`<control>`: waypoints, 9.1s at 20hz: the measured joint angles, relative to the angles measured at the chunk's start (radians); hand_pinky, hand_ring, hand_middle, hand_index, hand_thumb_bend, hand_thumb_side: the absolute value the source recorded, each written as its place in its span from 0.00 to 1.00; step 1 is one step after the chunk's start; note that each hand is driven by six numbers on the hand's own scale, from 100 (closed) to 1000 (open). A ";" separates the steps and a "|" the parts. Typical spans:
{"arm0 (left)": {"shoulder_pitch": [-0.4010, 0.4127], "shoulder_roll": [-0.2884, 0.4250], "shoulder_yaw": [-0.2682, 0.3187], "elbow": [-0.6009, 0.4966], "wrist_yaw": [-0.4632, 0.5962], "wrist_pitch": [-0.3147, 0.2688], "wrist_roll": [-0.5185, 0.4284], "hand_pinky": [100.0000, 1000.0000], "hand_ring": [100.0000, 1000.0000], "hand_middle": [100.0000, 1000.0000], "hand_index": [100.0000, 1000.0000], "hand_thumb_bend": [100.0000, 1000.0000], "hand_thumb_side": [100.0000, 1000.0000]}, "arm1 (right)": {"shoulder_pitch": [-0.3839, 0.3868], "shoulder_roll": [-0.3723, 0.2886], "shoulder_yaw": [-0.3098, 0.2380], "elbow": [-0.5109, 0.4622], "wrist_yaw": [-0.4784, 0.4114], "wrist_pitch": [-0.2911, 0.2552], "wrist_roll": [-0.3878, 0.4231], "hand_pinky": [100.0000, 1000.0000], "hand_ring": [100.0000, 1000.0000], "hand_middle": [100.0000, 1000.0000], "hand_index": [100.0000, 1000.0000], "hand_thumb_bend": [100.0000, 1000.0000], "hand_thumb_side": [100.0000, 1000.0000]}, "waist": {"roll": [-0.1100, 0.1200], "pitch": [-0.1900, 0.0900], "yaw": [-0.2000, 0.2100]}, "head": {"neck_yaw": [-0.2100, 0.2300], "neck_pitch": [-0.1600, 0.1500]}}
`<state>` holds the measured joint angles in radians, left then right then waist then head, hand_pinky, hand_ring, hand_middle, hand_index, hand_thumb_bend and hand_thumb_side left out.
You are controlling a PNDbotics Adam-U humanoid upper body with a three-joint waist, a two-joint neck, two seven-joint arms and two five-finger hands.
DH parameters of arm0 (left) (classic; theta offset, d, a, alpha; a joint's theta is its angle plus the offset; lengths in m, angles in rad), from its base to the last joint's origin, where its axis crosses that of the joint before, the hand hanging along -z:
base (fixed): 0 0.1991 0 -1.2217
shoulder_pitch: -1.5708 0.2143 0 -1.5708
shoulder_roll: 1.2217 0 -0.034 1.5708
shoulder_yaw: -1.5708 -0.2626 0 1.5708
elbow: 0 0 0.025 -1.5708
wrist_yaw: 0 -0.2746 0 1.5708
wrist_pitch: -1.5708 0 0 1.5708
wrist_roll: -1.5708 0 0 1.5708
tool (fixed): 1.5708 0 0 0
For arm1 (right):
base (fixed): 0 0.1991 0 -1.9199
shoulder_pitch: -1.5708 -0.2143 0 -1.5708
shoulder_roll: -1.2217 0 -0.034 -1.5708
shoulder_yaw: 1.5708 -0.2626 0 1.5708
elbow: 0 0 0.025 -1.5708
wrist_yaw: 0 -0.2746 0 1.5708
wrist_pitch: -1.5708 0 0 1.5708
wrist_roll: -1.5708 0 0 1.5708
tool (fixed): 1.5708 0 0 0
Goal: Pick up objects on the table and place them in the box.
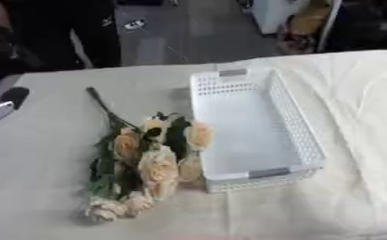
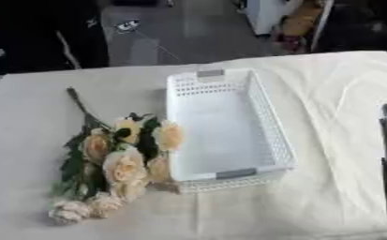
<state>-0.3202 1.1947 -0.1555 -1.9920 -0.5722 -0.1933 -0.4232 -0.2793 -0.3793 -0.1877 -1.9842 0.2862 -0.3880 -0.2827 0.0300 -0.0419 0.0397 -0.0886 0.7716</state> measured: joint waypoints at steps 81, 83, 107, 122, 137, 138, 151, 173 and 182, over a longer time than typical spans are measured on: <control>-0.348 -0.587 -0.209 0.786 -0.451 -0.168 0.067 0.66 0.70 0.68 0.79 0.37 0.50 | -0.035 0.028 0.007 0.000 -0.001 -0.017 0.011 0.58 0.77 0.73 0.86 0.00 0.62 | -0.042 0.042 -0.073 | 0.014 0.000; -0.357 -0.583 -0.214 0.769 -0.447 -0.167 0.062 0.66 0.70 0.68 0.79 0.38 0.51 | -0.036 0.028 0.008 0.000 -0.001 -0.017 0.012 0.58 0.76 0.73 0.86 0.00 0.63 | -0.042 0.042 -0.074 | 0.014 0.000; -0.358 -0.609 -0.220 0.914 -0.592 -0.239 0.033 0.68 0.75 0.71 0.79 0.56 0.75 | -0.088 0.038 0.025 0.000 -0.021 -0.033 0.031 0.58 0.76 0.72 0.86 0.00 0.63 | -0.044 0.091 -0.124 | 0.017 0.000; -0.352 -0.607 -0.234 0.930 -0.744 -0.356 -0.043 0.78 0.86 0.83 0.94 0.85 1.00 | -0.089 0.038 0.025 0.000 -0.024 -0.036 0.035 0.58 0.76 0.72 0.86 0.00 0.62 | -0.043 0.091 -0.129 | 0.017 0.000; -0.352 -0.645 -0.207 0.971 -0.758 -0.340 -0.046 0.53 0.34 0.29 0.38 0.31 0.06 | -0.089 0.045 0.030 0.000 -0.027 -0.036 0.036 0.58 0.76 0.72 0.86 0.00 0.62 | -0.040 0.083 -0.135 | 0.017 0.000; -0.352 -0.646 -0.203 0.976 -0.756 -0.332 -0.034 0.46 0.26 0.22 0.31 0.10 0.03 | -0.089 0.045 0.030 0.000 -0.027 -0.036 0.036 0.58 0.76 0.72 0.86 0.00 0.63 | -0.040 0.082 -0.135 | 0.017 0.000; -0.346 -0.652 -0.198 1.008 -0.707 -0.248 0.170 0.00 0.00 0.00 0.01 0.02 0.00 | -0.089 0.045 0.030 0.000 -0.027 -0.036 0.035 0.58 0.76 0.72 0.86 0.00 0.62 | -0.041 0.085 -0.132 | 0.017 0.000; -0.404 -0.472 -0.227 0.798 -0.473 -0.167 -0.140 0.00 0.00 0.00 0.00 0.22 0.00 | -0.076 0.035 0.019 0.000 -0.010 -0.027 0.025 0.58 0.76 0.72 0.86 0.00 0.62 | -0.016 0.057 -0.121 | -0.019 0.000; -0.447 -0.413 -0.209 0.696 -0.446 -0.134 -0.201 0.00 0.00 0.00 0.00 0.25 0.00 | -0.069 0.027 0.018 0.000 -0.007 -0.023 0.022 0.58 0.76 0.72 0.86 0.00 0.62 | -0.007 0.048 -0.117 | -0.028 0.000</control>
<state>-0.7673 0.7816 -0.3642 -1.2964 -1.0182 -0.3274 -0.6246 -0.3482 -0.3522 -0.1693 -1.9844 0.2795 -0.4108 -0.2611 0.0231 0.0060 -0.0770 -0.1167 0.7716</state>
